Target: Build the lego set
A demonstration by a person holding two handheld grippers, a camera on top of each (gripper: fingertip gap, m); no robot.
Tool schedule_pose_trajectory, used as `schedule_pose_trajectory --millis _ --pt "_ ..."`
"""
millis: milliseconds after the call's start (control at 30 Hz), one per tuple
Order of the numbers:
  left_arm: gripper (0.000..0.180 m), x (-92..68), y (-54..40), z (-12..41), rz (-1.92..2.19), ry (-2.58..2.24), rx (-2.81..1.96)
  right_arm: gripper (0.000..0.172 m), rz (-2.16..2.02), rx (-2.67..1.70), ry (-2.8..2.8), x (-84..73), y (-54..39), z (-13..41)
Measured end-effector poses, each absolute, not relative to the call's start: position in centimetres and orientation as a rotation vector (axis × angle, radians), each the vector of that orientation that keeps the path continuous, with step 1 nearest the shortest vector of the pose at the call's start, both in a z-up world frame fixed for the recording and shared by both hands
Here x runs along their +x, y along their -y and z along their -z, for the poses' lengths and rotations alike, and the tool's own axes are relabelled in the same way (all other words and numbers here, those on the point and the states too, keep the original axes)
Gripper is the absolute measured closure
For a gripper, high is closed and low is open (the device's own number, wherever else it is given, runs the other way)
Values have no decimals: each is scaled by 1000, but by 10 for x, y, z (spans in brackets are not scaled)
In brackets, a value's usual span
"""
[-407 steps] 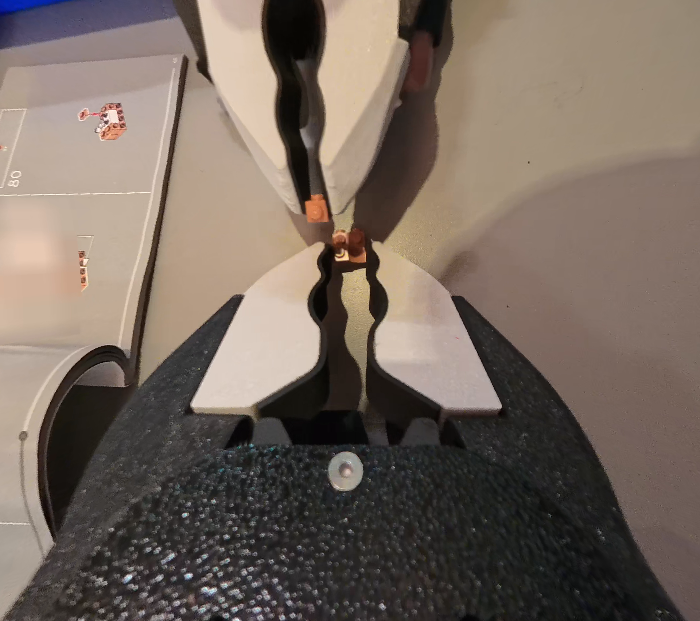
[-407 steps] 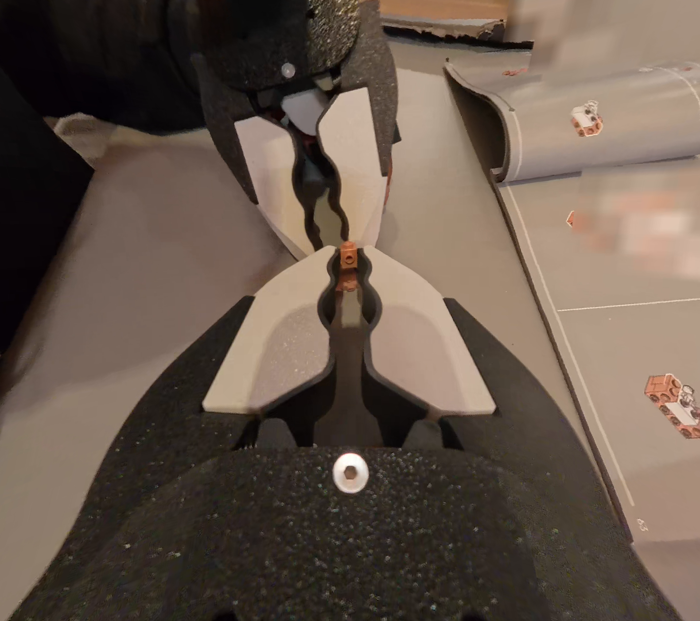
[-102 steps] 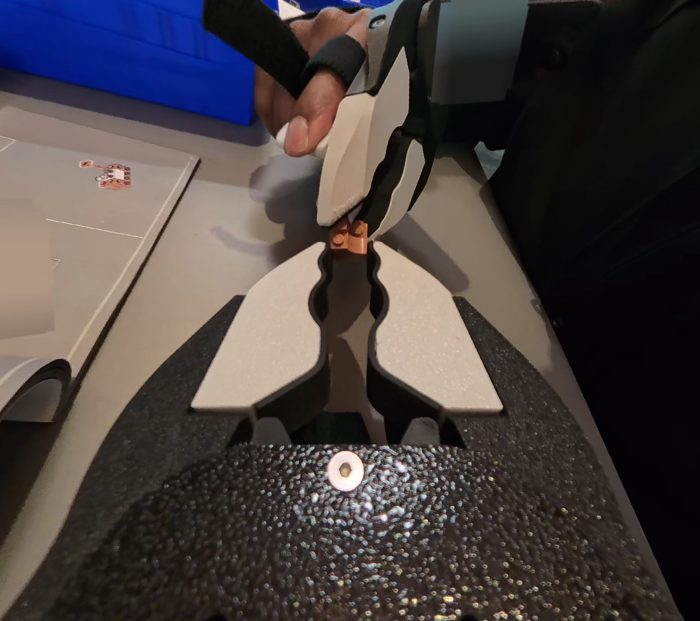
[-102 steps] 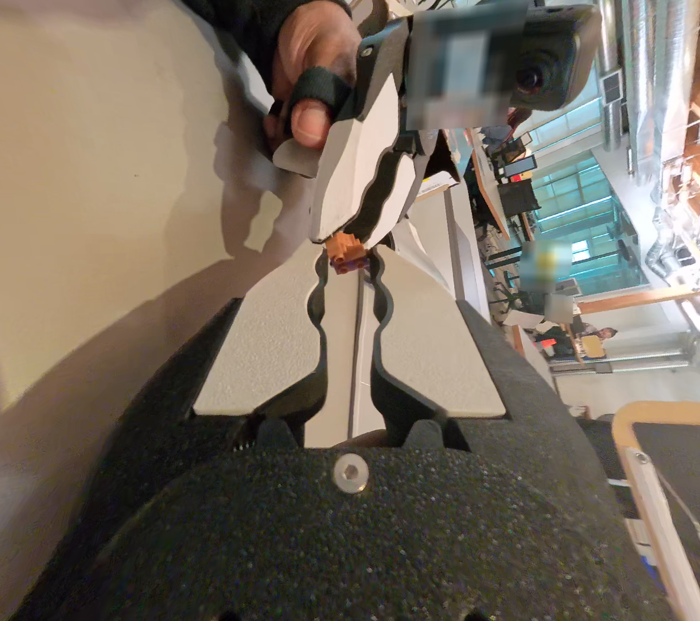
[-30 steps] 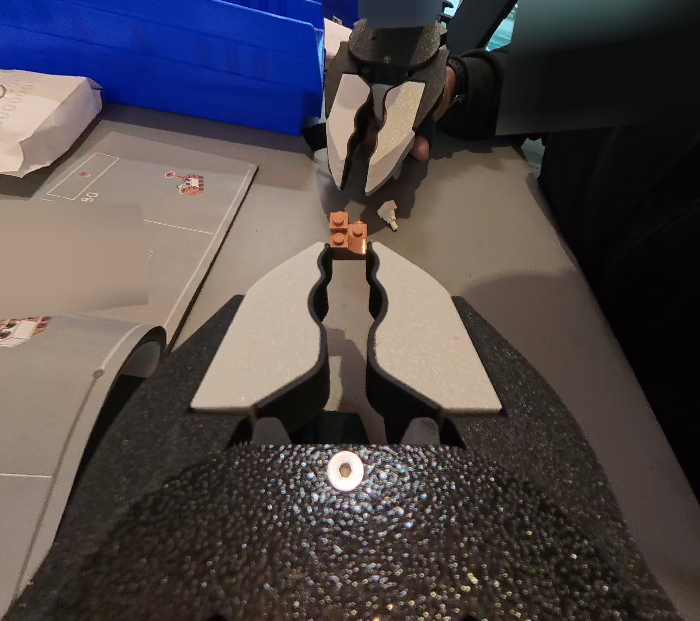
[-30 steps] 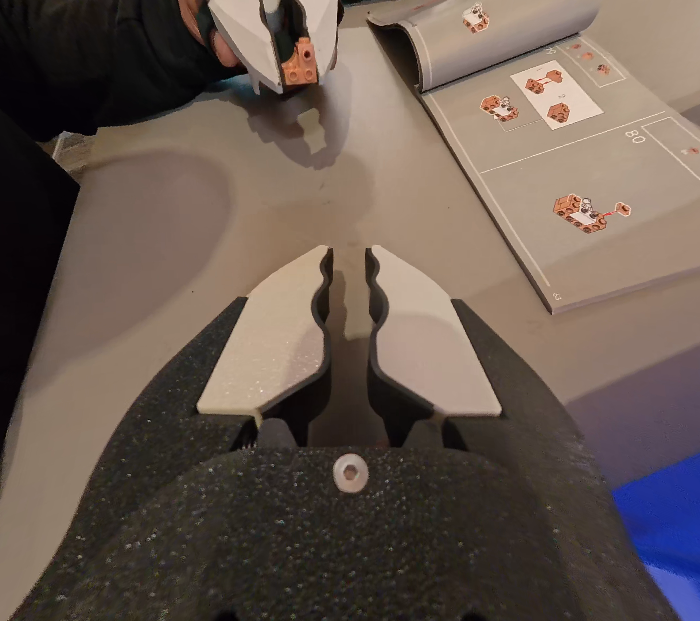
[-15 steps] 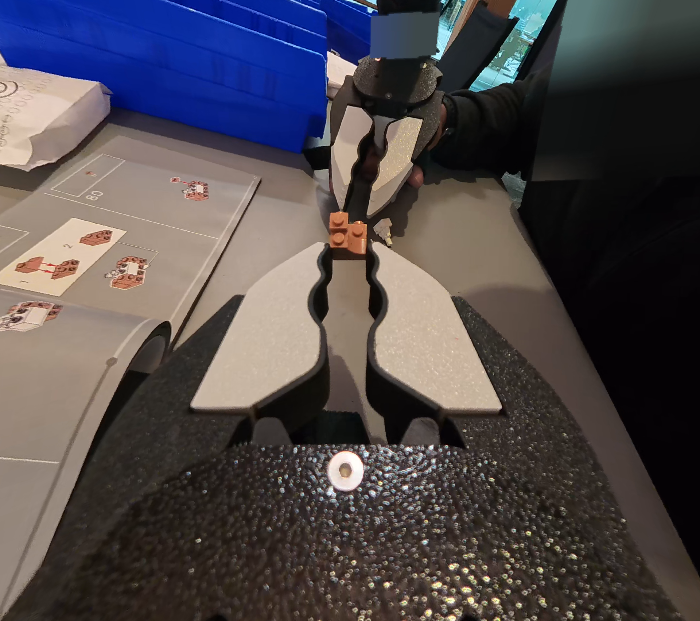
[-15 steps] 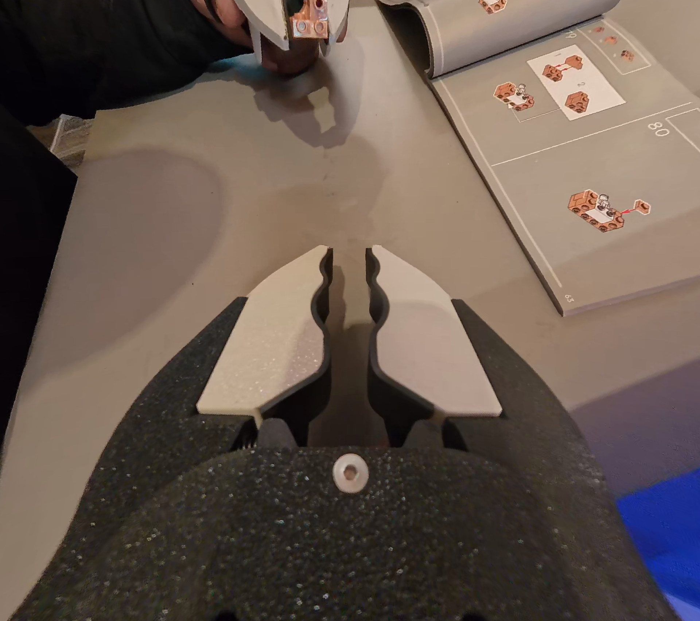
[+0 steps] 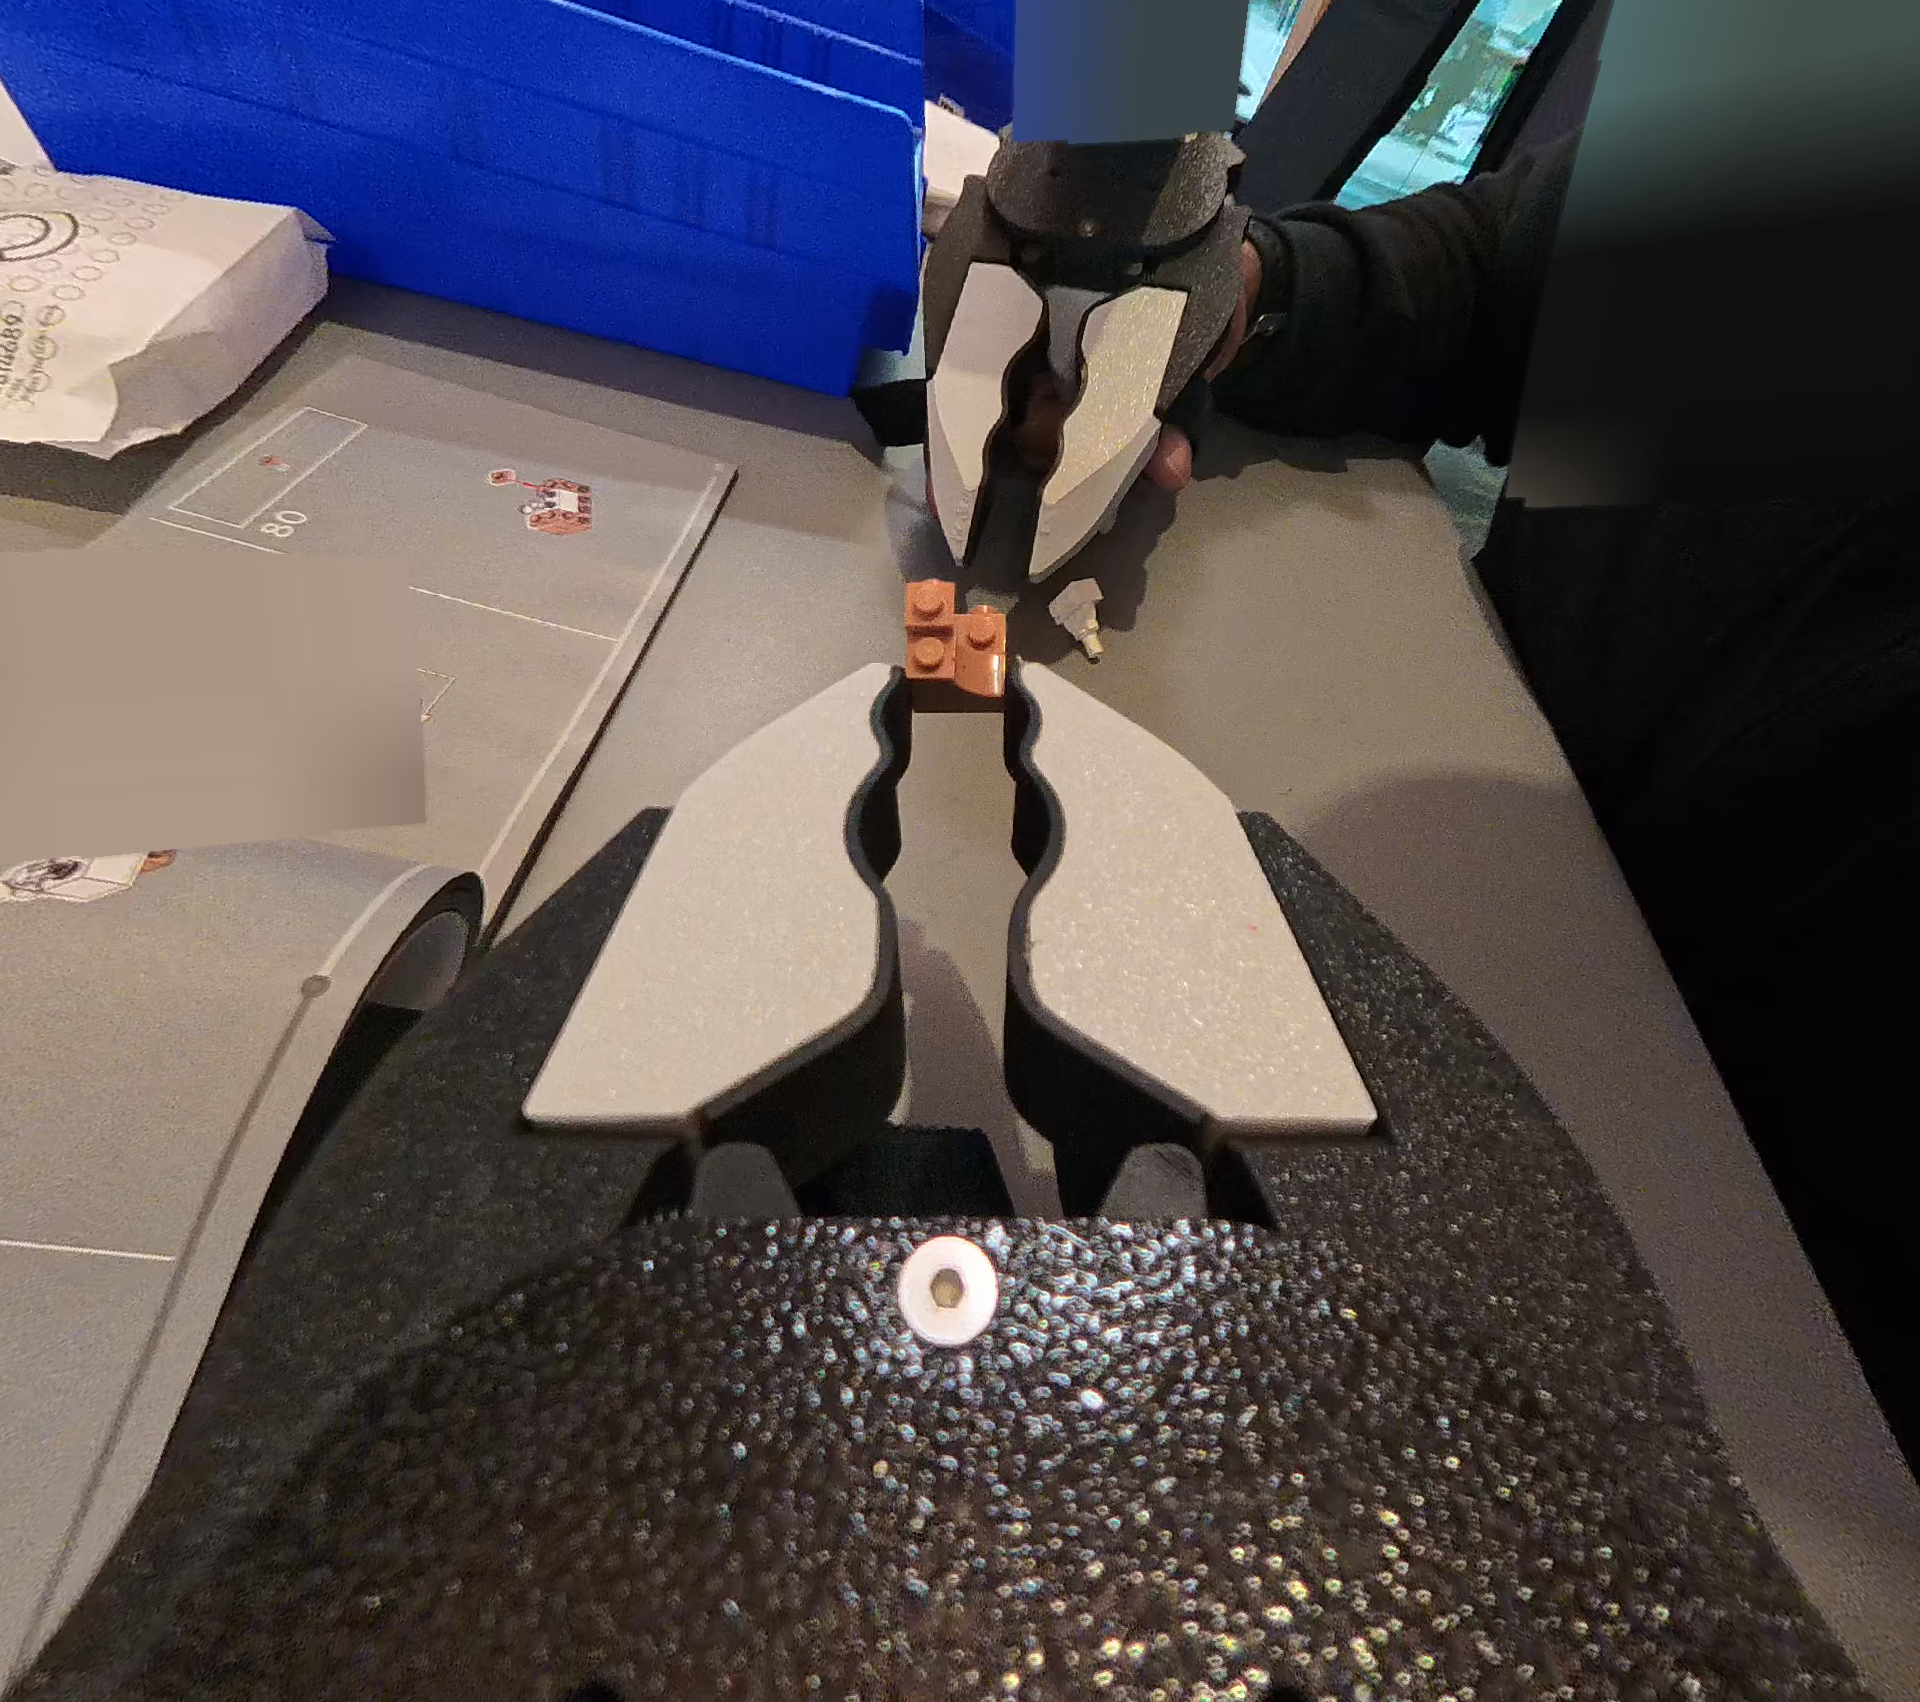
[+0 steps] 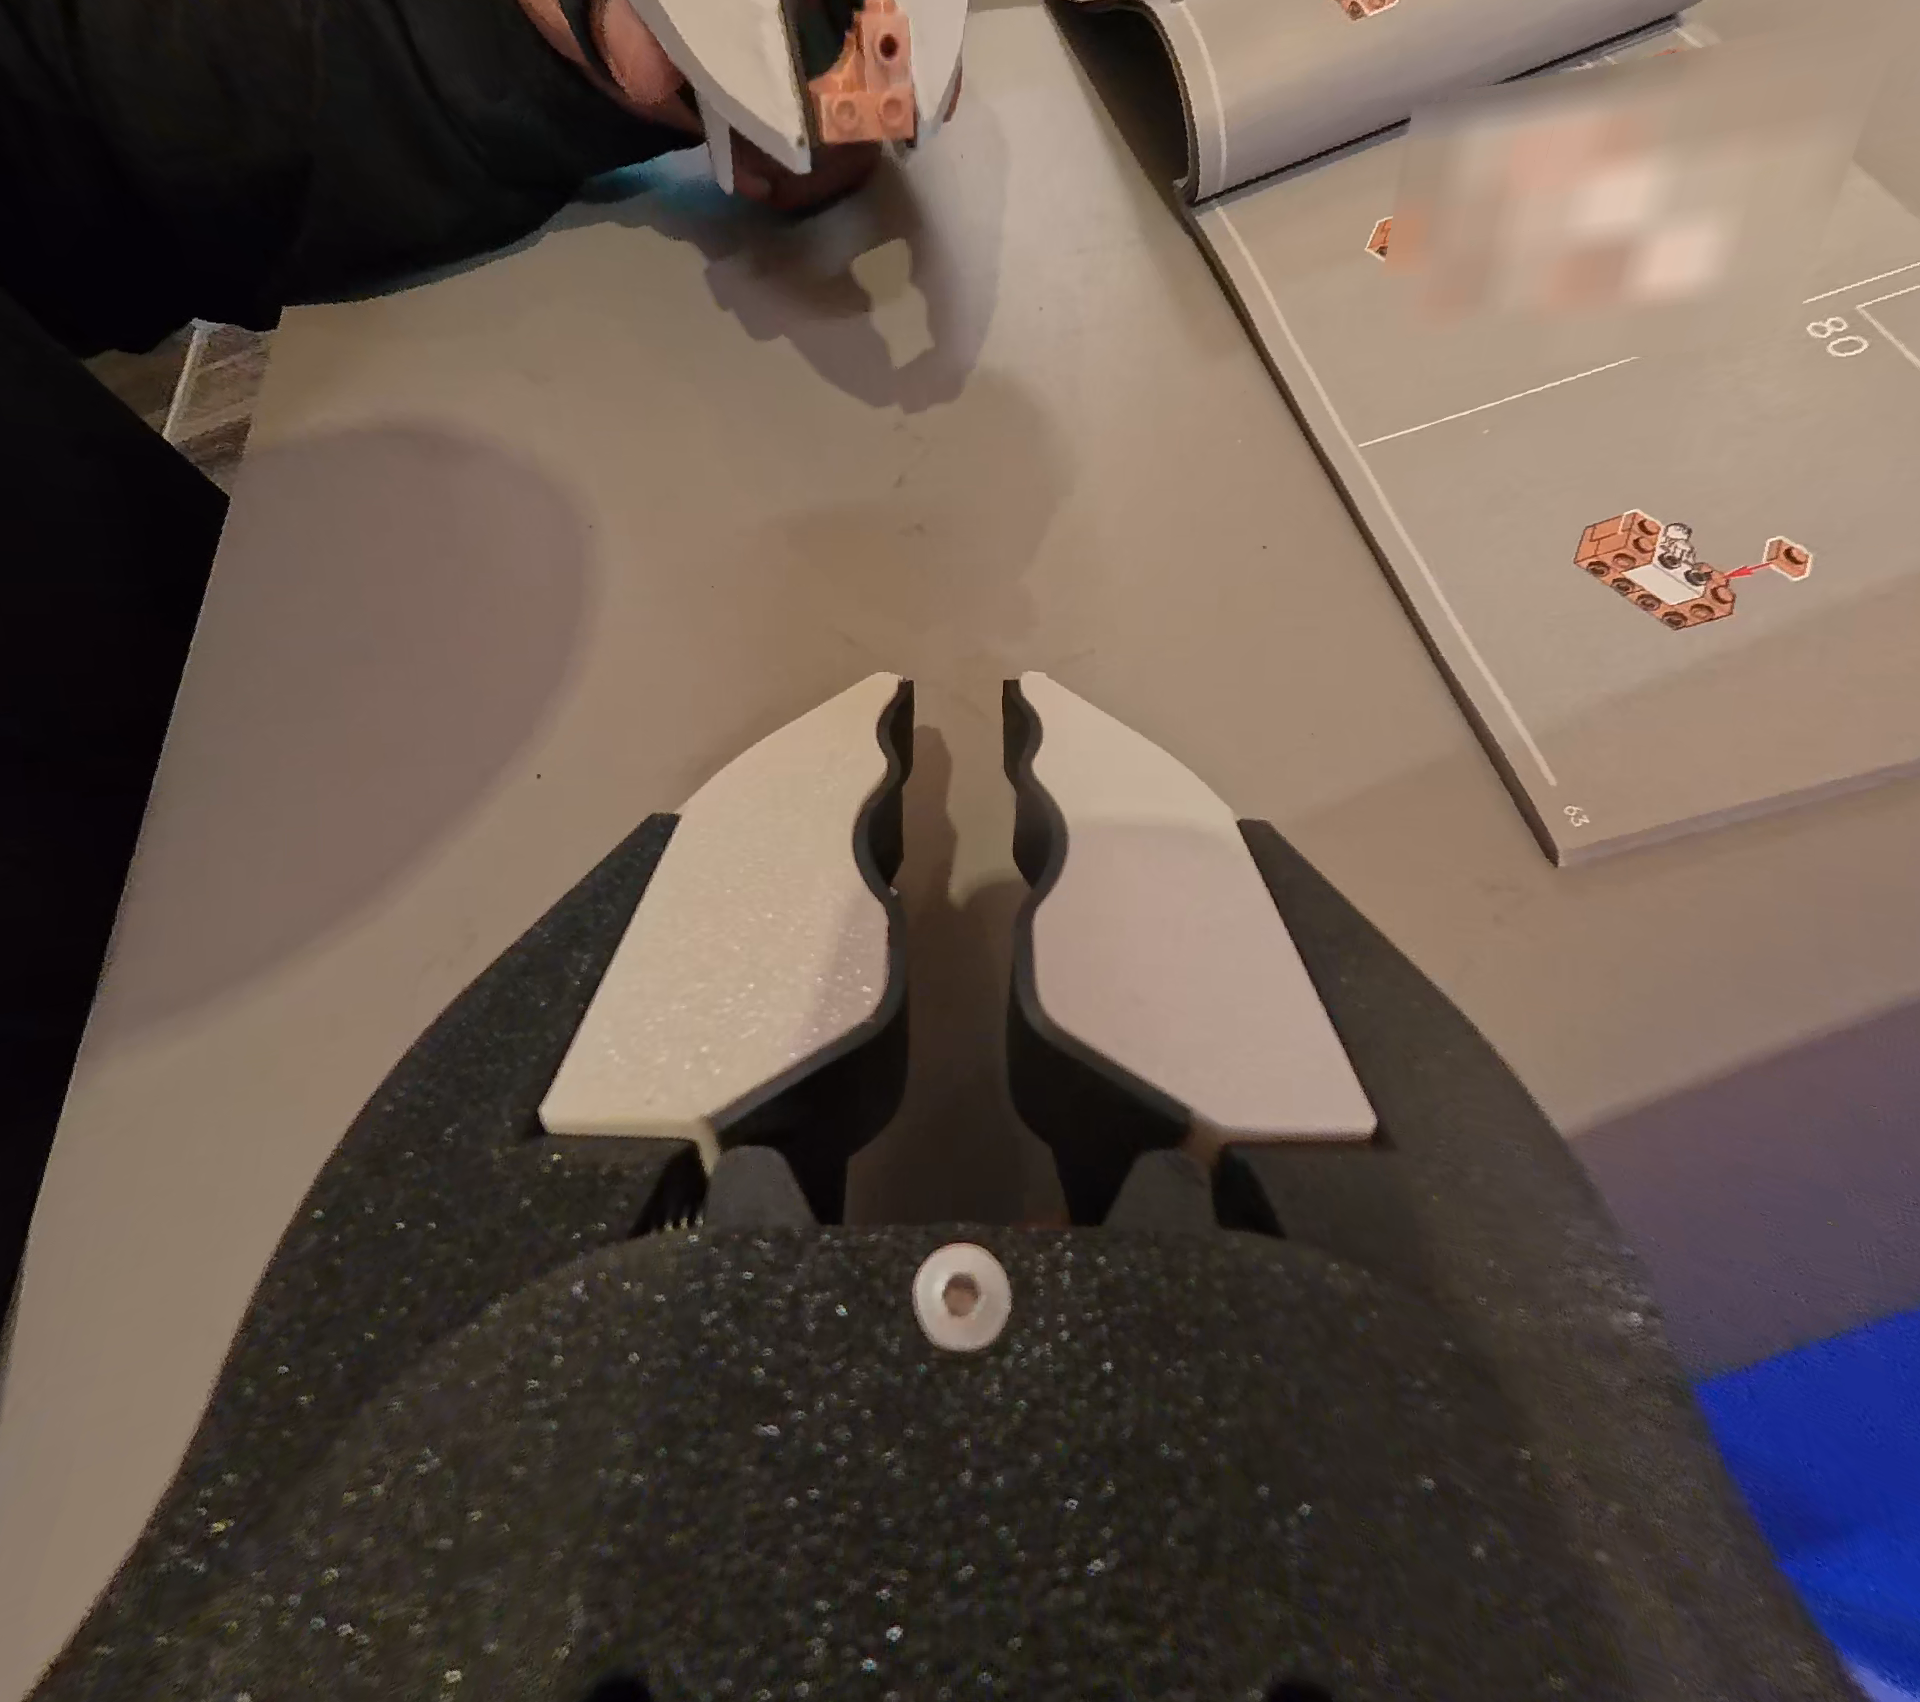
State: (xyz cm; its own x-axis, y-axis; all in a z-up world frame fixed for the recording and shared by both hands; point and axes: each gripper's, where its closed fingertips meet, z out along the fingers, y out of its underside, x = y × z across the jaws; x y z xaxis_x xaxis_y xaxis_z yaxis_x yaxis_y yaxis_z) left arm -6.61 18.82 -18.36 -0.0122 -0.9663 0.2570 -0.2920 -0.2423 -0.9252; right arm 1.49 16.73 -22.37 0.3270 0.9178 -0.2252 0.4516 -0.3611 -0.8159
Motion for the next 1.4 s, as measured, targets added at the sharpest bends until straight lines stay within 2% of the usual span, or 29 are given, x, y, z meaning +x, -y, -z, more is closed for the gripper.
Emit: schedule_pose_trajectory --millis 433,633,900,1400 --pt "164 -57 -180 217 934 -1555 -1639 156 -913 -1970 1215 14 -167 227" --pt "164 -57 -179 218 930 -1563 -1638 152 -885 -1976 1235 13 -166 230" --pt "164 -55 -184 222 889 -1559 -1662 151 -1056 -1994 1089 16 -173 219" --pt "164 -27 -190 217 923 -1515 -1660 149 -978 -1995 1076 18 -177 221"
